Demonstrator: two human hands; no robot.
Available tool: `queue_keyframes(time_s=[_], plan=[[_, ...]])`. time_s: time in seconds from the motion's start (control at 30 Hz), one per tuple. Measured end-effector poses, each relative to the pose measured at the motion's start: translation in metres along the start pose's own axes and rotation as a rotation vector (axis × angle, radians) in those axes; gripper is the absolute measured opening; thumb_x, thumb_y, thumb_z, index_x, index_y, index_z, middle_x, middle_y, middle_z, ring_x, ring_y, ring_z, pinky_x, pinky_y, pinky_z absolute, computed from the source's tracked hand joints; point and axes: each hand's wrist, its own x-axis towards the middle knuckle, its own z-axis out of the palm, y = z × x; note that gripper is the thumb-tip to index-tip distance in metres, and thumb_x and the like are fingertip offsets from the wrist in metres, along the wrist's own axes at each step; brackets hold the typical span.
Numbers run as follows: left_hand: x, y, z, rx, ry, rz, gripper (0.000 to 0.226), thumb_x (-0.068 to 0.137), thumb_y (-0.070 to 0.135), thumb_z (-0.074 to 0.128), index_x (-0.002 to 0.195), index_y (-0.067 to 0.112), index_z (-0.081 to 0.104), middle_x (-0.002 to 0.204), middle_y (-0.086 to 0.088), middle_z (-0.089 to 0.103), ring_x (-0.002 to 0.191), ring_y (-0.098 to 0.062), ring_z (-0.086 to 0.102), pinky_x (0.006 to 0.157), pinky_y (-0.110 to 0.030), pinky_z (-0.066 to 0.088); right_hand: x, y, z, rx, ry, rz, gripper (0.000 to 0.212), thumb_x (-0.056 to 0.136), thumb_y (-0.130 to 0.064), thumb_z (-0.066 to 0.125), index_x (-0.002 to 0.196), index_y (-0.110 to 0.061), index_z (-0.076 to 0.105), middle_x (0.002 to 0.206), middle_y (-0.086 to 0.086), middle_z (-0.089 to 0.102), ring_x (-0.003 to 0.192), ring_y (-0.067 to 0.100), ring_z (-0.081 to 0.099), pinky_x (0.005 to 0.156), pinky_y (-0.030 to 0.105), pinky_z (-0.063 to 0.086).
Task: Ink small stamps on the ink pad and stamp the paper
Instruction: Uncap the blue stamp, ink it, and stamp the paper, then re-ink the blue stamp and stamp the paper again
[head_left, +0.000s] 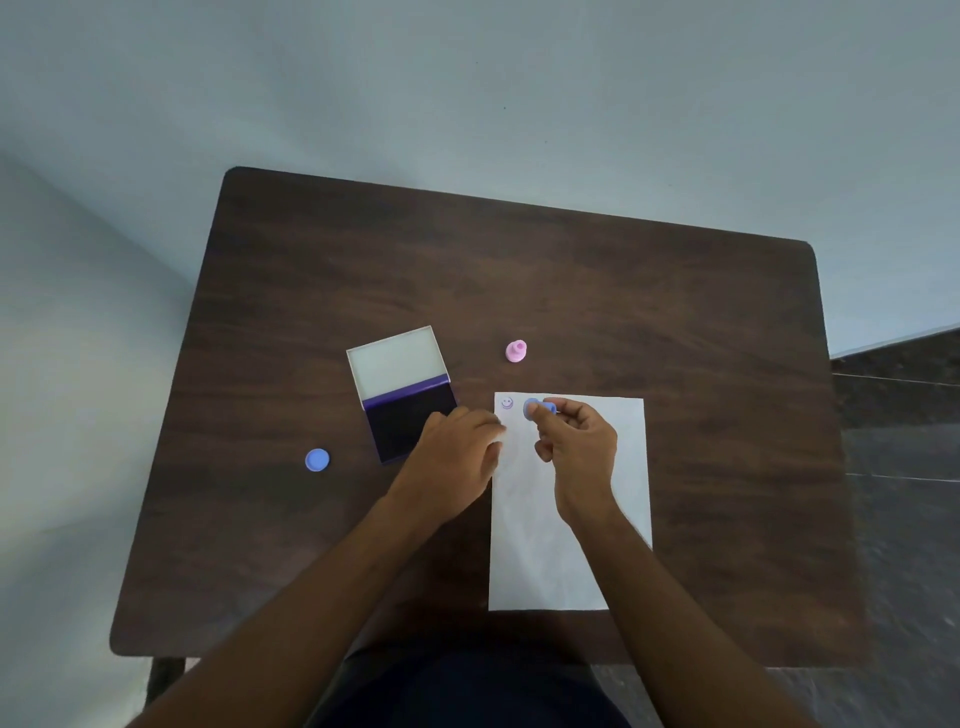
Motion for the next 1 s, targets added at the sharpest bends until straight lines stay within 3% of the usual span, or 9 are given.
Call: queue_keyframes(time_s=[0.13, 0.27, 0.43, 0.53, 0.6, 0.67, 0.8, 0.9, 1.0], plan=[[-0.004, -0.006, -0.001, -0.102, 0.062, -0.040, 0.030, 0.095, 0.031, 0.053, 0.120, 0.021, 0.065, 0.123, 0.003, 0.067, 0.105, -0.016, 0.061, 0.092, -0.024, 0.042, -0.001, -0.001, -0.001, 0.006, -0.015, -0.005, 0.017, 0.073, -0.023, 0.083, 0.084, -0.013, 0.074, 0.073, 0.008, 0.072, 0.051, 0.014, 0.052, 0.051, 0.028, 0.046], [-0.015, -0.004, 0.001, -0.151, 0.074, -0.043, 0.033, 0.097, 0.031, 0.051, 0.127, 0.022, 0.061, 0.128, 0.003, 0.064, 0.108, -0.017, 0.060, 0.097, -0.023, 0.041, -0.007, -0.001, 0.002, 0.024, -0.050, -0.004, 0.004, 0.078, -0.023, 0.077, 0.080, -0.020, 0.077, 0.072, 0.008, 0.072, 0.054, 0.019, 0.053, 0.055, 0.030, 0.048], [-0.041, 0.008, 0.017, -0.090, -0.019, 0.077, 0.028, 0.092, 0.027, 0.060, 0.116, 0.015, 0.067, 0.116, -0.004, 0.069, 0.102, -0.019, 0.064, 0.096, -0.033, 0.048, -0.020, -0.008, 0.016, 0.082, -0.176, 0.082, 0.012, 0.085, -0.020, 0.070, 0.079, -0.011, 0.077, 0.067, 0.012, 0.069, 0.055, 0.023, 0.056, 0.062, 0.033, 0.054], [-0.055, 0.008, 0.019, -0.202, 0.054, -0.027, 0.029, 0.064, 0.017, 0.088, 0.087, 0.008, 0.073, 0.085, -0.008, 0.074, 0.074, -0.018, 0.070, 0.071, -0.029, 0.057, -0.031, -0.010, 0.029, 0.119, -0.262, 0.184, 0.014, 0.086, -0.019, 0.069, 0.081, -0.008, 0.076, 0.080, 0.014, 0.073, 0.066, 0.025, 0.062, 0.074, 0.035, 0.057], [-0.067, 0.005, 0.010, -0.236, 0.120, -0.092, 0.015, 0.082, 0.021, 0.072, 0.095, 0.012, 0.070, 0.095, -0.004, 0.070, 0.089, -0.018, 0.064, 0.082, -0.033, 0.053, -0.038, -0.011, 0.037, 0.148, -0.315, 0.239, 0.013, 0.086, -0.018, 0.068, 0.083, -0.007, 0.075, 0.082, 0.014, 0.073, 0.069, 0.024, 0.063, 0.074, 0.032, 0.056], [-0.083, -0.007, 0.003, -0.350, 0.225, -0.228, 0.019, 0.094, 0.024, 0.054, 0.102, 0.014, 0.068, 0.103, -0.002, 0.067, 0.099, -0.016, 0.056, 0.089, -0.030, 0.045, -0.047, -0.013, 0.046, 0.177, -0.373, 0.301, 0.013, 0.086, -0.016, 0.067, 0.083, -0.005, 0.074, 0.082, 0.014, 0.072, 0.069, 0.023, 0.062, 0.074, 0.032, 0.054], [-0.106, -0.038, -0.011, -0.434, 0.443, -0.475, 0.018, 0.094, 0.027, 0.055, 0.103, 0.019, 0.069, 0.103, 0.003, 0.066, 0.097, -0.007, 0.053, 0.089, -0.019, 0.040, -0.061, -0.014, 0.062, 0.221, -0.491, 0.405, 0.014, 0.086, -0.014, 0.067, 0.077, -0.006, 0.075, 0.074, 0.014, 0.069, 0.067, 0.022, 0.060, 0.075, 0.036, 0.051], [-0.116, -0.069, -0.011, -0.385, 0.577, -0.627, 0.013, 0.089, 0.023, 0.064, 0.101, 0.020, 0.068, 0.099, 0.005, 0.065, 0.092, -0.008, 0.054, 0.089, -0.030, 0.047, -0.068, -0.014, 0.074, 0.265, -0.558, 0.452, 0.012, 0.085, -0.013, 0.066, 0.091, -0.003, 0.071, 0.073, 0.012, 0.066, 0.065, 0.019, 0.058, 0.074, 0.035, 0.049], [-0.123, -0.093, -0.010, -0.423, 0.638, -0.715, 0.026, 0.087, 0.023, 0.067, 0.113, 0.019, 0.064, 0.110, 0.003, 0.060, 0.102, -0.013, 0.055, 0.092, -0.035, 0.050, -0.072, -0.013, 0.083, 0.304, -0.588, 0.486, 0.020, 0.083, -0.013, 0.068, 0.100, -0.004, 0.066, 0.076, 0.012, 0.066, 0.066, 0.018, 0.061, 0.072, 0.033, 0.051]])
